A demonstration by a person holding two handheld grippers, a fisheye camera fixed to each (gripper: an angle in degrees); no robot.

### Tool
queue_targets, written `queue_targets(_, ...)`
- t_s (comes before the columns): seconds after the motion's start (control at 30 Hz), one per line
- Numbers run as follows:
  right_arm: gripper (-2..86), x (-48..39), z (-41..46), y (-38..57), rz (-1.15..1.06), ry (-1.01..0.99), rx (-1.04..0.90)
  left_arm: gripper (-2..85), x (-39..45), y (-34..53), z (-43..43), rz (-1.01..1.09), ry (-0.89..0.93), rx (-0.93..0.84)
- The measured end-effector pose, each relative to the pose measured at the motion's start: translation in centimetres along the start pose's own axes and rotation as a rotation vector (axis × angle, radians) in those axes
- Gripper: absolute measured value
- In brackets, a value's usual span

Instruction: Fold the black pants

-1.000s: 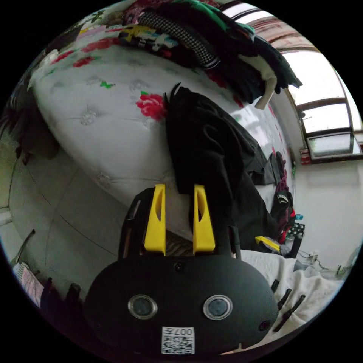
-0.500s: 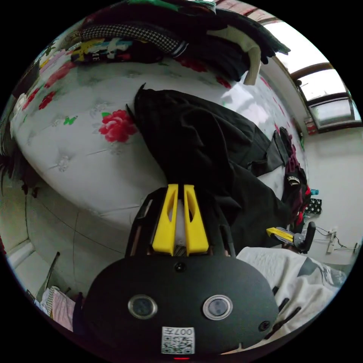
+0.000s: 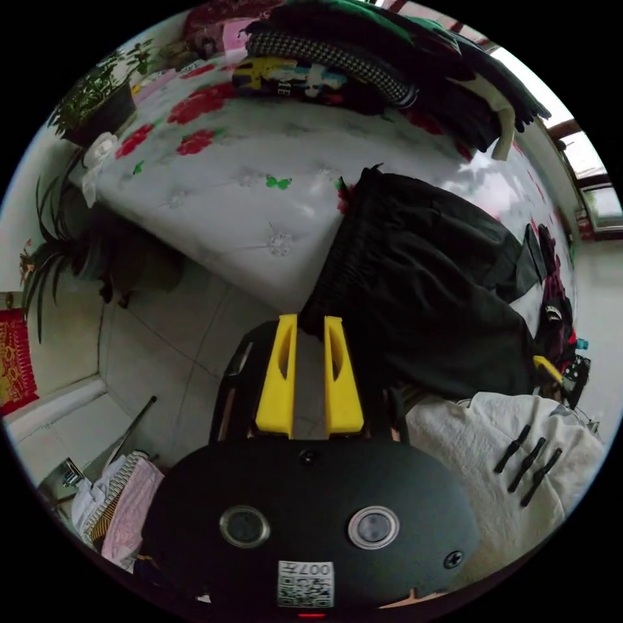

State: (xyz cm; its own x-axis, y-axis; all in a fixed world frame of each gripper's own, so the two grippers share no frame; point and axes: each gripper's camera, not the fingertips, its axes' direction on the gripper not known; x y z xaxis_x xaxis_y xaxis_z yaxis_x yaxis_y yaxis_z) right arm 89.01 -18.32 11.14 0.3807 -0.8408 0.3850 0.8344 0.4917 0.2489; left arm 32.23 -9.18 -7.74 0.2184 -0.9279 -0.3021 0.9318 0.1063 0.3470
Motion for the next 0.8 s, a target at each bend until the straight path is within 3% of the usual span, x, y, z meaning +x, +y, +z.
queue_targets(0.13, 3.4, 3.6, -4.3, -6.7, 0.055, 0.097, 0.129, 5.9, 2.4, -3.8, -3.6, 0.012, -0.040, 0.139)
queue_targets(0.27, 4.2, 5.3, -5.4, -14.3, 0.040, 0.211, 0.161, 6.7, 7.3, -10.9, -7.1, 0.163, -0.091, 0.241)
queue_targets(0.47, 6.2, 6.9, 0.1, -26.9, -0.004, 0.293, 0.037, 11.3, 16.8, -21.3, 0.6, 0.412, -0.011, -0.009)
queue_targets(0.57, 6.3, 7.6, 3.6, -31.0, 0.024, 0.324, -0.037, 11.8, 20.9, -23.3, 4.4, 0.476, -0.075, -0.117)
queue_targets(0.63, 5.1, 7.9, 6.5, -32.5, 0.026, 0.344, -0.126, 9.4, 23.3, -23.1, 4.9, 0.583, -0.142, -0.086)
queue_targets(0.67, 4.7, 7.7, 6.2, -32.5, 0.014, 0.335, -0.077, 8.0, 24.1, -23.5, 5.1, 0.606, -0.168, -0.099)
queue_targets(0.8, 1.1, 6.9, 5.2, -32.1, -0.099, 0.358, -0.087, -0.3, 23.7, -26.2, 4.8, 0.514, -0.162, -0.084)
